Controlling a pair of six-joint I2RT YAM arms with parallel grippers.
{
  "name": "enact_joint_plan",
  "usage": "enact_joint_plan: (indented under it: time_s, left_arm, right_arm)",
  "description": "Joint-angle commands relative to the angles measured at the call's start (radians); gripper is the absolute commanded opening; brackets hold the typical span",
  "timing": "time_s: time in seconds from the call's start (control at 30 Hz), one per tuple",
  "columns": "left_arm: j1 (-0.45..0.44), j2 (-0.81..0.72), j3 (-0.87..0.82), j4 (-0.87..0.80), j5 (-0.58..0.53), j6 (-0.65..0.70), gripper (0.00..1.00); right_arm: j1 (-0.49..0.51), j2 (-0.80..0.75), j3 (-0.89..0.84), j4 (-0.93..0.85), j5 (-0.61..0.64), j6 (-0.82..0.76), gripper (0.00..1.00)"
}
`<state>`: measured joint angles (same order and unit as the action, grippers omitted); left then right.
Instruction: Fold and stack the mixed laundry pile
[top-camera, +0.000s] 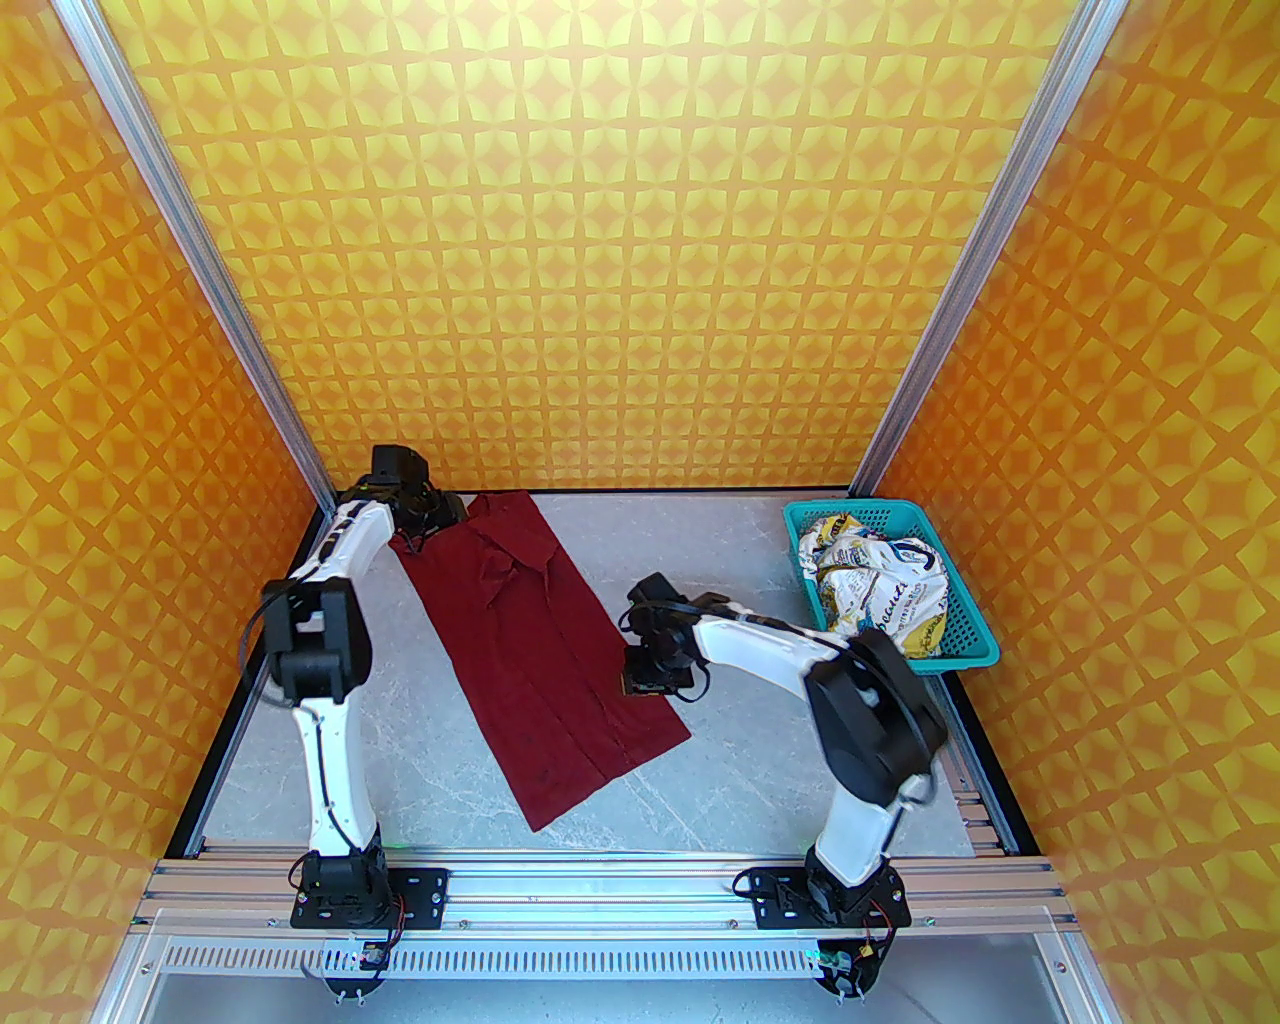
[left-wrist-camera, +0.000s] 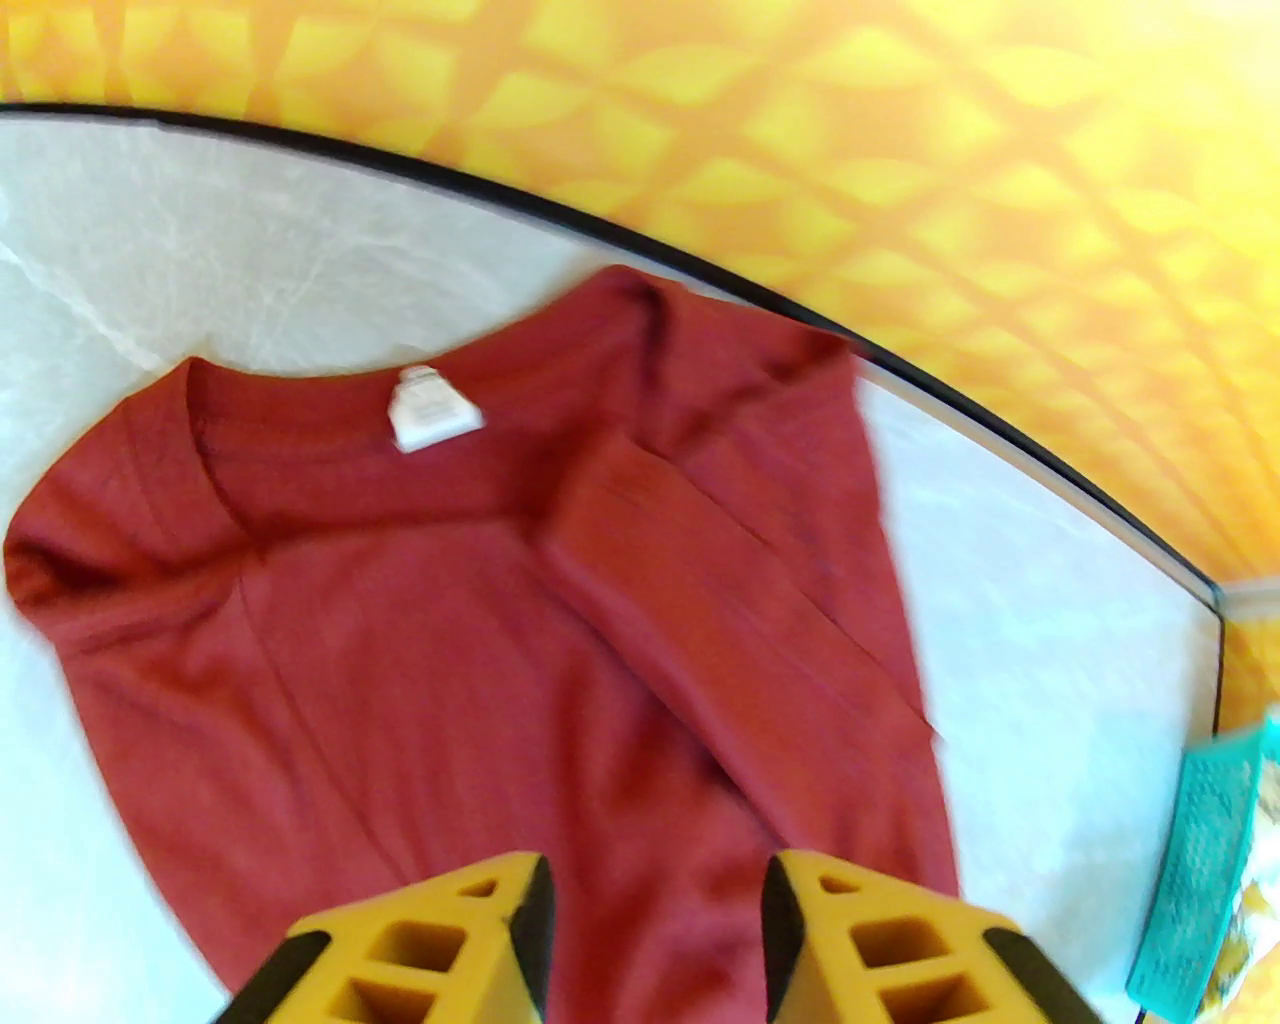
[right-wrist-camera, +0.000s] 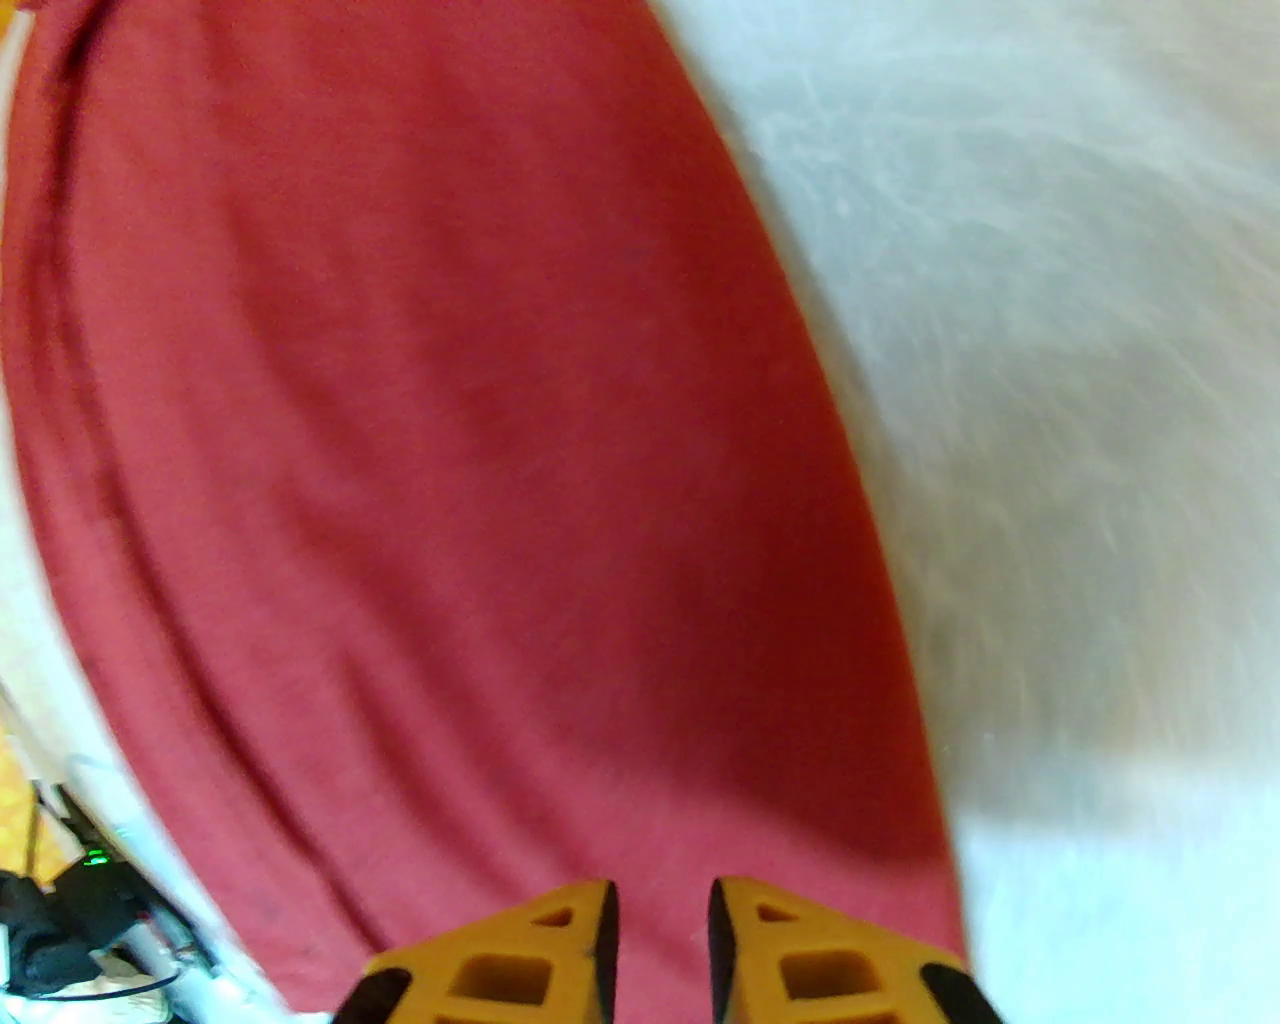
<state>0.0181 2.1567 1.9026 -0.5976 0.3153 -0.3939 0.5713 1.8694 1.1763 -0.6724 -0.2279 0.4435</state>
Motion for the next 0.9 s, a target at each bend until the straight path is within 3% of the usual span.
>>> enact_joint_plan:
  time_s: [0.0,0.23,0.43,0.6,0.87]
  left_arm:
    - [-0.006,-0.026,-0.122,0.019,0.007,0.029,0.38]
    - [-0.025,-0.003,-0.182,0.042,0.008,0.023,0.38]
    - [-0.056,0.146,-0.069,0.015,-0.001,0.013,0.36]
    - [-0.103,0.295,0.102,-0.052,-0.001,0.017,0.35]
    - [-0.176,0.446,0.294,-0.094,0.008,-0.021,0.35]
  right_arm:
    - [0.011,0.017,-0.020,0.012,0.024,-0.034,0.21]
    - [0.104,-0.103,-0.237,0.064,0.016,0.039,0.21]
    - [0.236,-0.161,-0.348,0.103,0.022,0.117,0.21]
    - [0.345,-0.196,-0.365,0.111,0.031,0.152,0.21]
    - [0.347,-0.349,-0.224,-0.059,0.160,0.131,0.31]
